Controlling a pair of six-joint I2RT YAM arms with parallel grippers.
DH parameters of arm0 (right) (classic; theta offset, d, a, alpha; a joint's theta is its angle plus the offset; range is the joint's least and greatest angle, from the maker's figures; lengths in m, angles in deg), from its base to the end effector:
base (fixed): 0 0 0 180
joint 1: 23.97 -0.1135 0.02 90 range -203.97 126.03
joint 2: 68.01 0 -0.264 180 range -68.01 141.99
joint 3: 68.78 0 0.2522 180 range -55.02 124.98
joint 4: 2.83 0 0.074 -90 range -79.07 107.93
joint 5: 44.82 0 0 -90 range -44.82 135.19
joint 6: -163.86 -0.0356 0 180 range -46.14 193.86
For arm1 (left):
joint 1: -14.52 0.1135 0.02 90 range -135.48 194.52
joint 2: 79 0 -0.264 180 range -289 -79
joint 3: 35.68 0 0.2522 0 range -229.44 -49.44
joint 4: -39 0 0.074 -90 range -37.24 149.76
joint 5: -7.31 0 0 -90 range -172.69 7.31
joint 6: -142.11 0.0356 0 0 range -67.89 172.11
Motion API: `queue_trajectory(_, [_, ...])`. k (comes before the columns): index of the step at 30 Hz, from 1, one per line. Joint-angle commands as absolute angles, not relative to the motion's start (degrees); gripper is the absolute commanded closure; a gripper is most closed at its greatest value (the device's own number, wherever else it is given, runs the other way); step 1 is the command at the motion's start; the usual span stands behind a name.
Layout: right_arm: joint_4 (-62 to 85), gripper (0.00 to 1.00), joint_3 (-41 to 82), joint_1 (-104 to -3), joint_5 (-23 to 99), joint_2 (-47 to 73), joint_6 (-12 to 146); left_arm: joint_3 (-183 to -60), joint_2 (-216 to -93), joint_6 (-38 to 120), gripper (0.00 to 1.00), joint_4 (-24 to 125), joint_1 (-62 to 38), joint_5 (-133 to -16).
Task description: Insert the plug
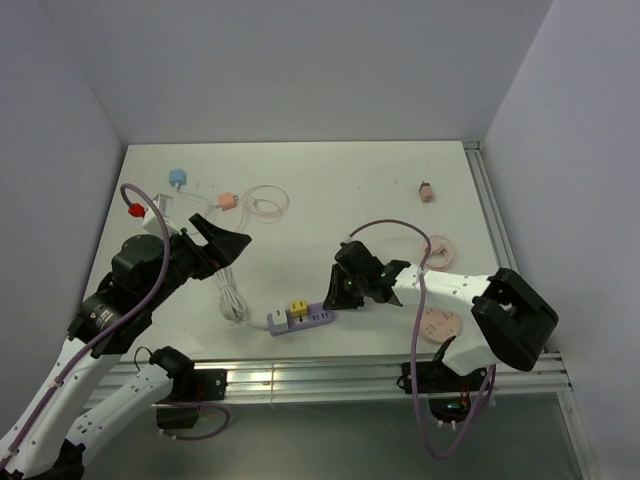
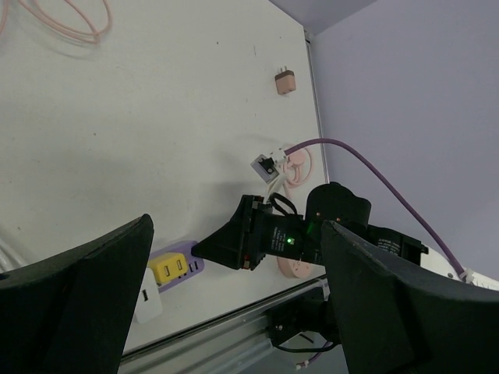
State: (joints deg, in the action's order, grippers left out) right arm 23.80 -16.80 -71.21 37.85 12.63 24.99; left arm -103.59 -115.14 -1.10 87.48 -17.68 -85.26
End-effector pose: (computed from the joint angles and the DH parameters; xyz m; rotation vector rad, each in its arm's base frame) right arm 0.1736 0.1944 0.1632 -0.0158 2.7316 0.7518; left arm 0.1076 -0.0659 0.3705 -0.3940 1.9435 -0.9676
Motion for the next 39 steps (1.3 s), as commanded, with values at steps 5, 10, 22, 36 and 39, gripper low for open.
queue_trajectory(5, [21.4,0.74,-12.14,-75.11,33.23,21.18,26.75,-105.87,-115.47,-0.97,0.07,85.63,-17.65,-84.01])
queue_trajectory(10, [20.34,0.81,-3.44,-79.51,33.14,29.96,23.06,-106.04,-115.47,-1.15,0.07,85.54,-17.56,-84.01])
queue_trajectory(22, [19.37,0.78,15.3,-86.72,32.17,42.4,18.3,-107.19,-115.74,-1.24,0.07,87.21,-17.56,-84.45])
queue_trajectory(36, [40.28,0.22,2.04,-70.5,57.82,7.77,28.07,-106.66,-116.61,-0.18,0.06,83.7,-17.56,-83.22])
queue_trajectory(39, [49.14,0.23,1.5,-63.64,63.18,1.52,25.52,-106.31,-116.88,0.08,0.06,83.26,-17.56,-82.09])
